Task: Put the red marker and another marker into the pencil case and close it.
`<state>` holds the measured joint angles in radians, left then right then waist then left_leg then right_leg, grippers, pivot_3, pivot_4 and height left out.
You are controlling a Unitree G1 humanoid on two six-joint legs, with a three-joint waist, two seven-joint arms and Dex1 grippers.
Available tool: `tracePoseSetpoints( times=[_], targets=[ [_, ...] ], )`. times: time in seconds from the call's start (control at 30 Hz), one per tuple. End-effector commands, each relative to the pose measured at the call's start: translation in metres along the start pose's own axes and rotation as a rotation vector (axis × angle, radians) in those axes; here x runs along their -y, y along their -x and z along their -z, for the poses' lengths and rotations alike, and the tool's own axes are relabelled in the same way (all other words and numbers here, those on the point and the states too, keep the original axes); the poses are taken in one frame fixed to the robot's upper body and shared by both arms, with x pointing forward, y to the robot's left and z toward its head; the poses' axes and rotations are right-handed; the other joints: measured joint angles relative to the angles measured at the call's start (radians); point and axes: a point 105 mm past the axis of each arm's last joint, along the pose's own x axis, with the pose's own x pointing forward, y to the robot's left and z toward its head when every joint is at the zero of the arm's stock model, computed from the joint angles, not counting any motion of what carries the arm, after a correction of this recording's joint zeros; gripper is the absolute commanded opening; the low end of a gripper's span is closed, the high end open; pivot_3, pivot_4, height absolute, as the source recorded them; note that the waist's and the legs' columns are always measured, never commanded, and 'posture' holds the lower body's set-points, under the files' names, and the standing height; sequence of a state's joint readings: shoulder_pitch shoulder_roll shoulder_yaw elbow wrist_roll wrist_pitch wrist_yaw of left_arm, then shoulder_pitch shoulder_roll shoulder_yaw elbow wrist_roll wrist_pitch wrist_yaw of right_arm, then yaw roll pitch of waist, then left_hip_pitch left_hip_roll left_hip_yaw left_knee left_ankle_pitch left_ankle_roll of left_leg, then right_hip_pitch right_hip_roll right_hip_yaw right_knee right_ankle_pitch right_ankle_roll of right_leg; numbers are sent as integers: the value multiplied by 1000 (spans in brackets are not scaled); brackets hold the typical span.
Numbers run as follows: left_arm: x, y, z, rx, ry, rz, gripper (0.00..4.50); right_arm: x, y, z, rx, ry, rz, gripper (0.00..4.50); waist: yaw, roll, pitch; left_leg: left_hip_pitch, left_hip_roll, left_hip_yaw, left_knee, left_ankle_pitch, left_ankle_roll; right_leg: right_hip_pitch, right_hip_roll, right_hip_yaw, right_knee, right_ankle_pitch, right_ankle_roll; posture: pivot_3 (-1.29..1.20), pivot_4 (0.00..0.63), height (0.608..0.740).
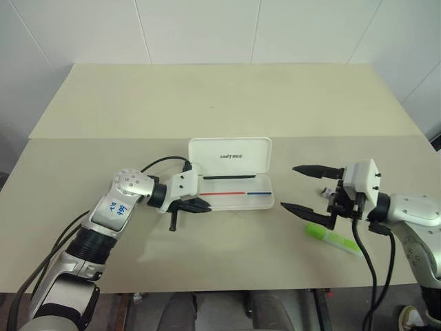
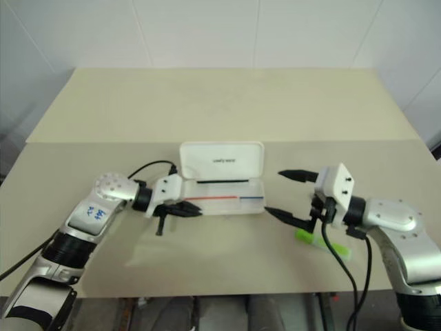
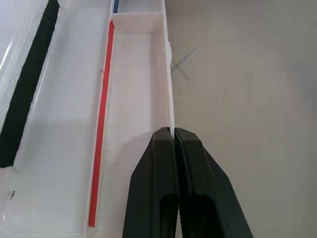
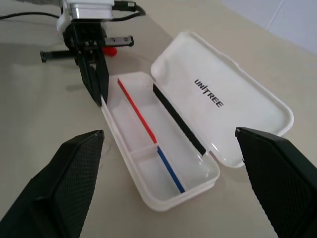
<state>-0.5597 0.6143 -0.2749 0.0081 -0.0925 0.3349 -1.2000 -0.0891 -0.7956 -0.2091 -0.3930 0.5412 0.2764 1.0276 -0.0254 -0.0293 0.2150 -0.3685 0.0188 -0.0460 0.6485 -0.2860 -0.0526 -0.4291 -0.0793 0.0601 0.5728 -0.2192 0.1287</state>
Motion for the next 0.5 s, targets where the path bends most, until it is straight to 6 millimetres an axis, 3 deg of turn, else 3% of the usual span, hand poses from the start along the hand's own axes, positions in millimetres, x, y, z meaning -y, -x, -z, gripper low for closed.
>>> tracePoseSetpoints(
  times=[0.03, 0.2, 0.5],
  targets=[
    [12, -6, -9, 33, -22, 40, 36, -5, 11, -10, -2, 41, -1, 4500, -2, 0, 0, 1, 0, 0, 0, 0, 0, 0, 0, 0, 1, -1, -1, 0, 150, 740],
    [20, -12, -8, 33, -14, 70, 36, -8, 18, -5, -24, 24, 24, 4500, -5, 0, 0, 1, 0, 1, 2, 0, 0, 1, 0, 0, 0, -3, -5, 0, 150, 740],
    [18, -6, 4, -11, 33, 25, 36, -8, 10, -12, 10, 38, 34, 4500, -4, 0, 0, 1, 0, 1, 3, 1, 0, 1, 0, 1, -1, -2, -6, 0, 150, 740]
  ],
)
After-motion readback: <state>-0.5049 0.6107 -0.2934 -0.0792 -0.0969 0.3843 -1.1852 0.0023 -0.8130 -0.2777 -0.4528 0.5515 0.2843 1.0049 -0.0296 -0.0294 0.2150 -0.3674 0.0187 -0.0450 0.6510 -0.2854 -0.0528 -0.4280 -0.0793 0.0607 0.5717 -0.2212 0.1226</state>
